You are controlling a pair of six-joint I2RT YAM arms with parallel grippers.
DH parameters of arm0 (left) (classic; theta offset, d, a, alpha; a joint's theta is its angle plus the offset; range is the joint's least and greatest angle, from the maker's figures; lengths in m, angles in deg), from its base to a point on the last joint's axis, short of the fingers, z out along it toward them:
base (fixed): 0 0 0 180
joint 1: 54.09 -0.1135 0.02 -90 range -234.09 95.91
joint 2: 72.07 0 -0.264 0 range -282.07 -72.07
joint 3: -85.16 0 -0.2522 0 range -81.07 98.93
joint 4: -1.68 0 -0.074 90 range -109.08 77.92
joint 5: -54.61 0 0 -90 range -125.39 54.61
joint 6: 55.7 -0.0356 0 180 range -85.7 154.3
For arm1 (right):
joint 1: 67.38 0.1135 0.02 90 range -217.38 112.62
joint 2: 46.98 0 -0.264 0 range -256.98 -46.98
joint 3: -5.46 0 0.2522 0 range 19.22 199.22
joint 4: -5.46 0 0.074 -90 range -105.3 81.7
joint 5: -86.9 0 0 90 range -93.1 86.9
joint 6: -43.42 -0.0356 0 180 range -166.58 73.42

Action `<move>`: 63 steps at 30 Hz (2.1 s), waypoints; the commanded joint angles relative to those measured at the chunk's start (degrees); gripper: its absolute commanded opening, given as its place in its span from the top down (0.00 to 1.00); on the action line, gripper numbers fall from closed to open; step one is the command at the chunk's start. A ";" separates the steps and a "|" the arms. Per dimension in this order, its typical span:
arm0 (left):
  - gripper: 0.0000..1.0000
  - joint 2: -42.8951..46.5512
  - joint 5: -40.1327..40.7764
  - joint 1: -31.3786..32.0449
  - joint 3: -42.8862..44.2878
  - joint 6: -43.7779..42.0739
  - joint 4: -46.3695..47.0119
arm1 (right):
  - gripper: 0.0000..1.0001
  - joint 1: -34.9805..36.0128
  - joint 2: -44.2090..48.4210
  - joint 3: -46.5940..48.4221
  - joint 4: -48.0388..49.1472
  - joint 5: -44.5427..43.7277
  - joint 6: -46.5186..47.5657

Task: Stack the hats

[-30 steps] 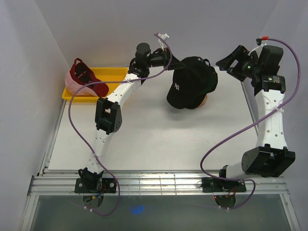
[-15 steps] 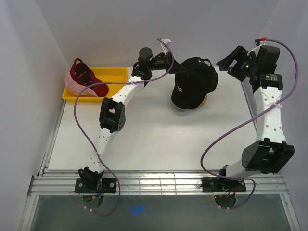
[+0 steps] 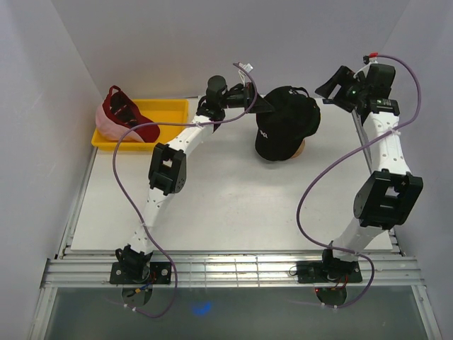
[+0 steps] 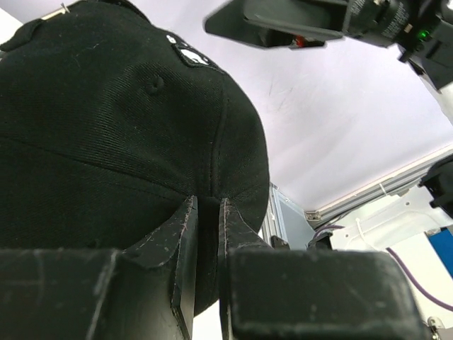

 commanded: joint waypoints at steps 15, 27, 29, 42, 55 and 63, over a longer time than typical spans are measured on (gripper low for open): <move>1.00 3.84 1.93 1.72 -1.34 0.03 1.38 | 0.28 5.42 -13.81 17.97 0.07 -2.06 10.33; 1.00 4.46 2.81 2.07 -1.34 -1.55 -0.38 | 0.48 6.03 -15.05 17.35 -0.98 -3.57 13.06; 1.00 4.46 2.99 2.07 -1.25 -1.46 -0.47 | 0.49 6.12 -15.05 17.35 -0.90 -3.48 13.15; 1.00 5.07 3.69 2.07 -1.16 -2.34 -1.61 | 0.50 6.65 -14.17 16.47 -1.42 -2.87 14.29; 1.00 5.34 3.86 2.07 -1.25 -2.78 -2.05 | 0.53 6.91 -15.57 16.82 -1.95 -1.46 14.99; 1.00 5.25 4.04 2.07 -0.98 -2.69 -2.05 | 0.54 7.18 -15.93 17.17 -2.65 -1.55 15.61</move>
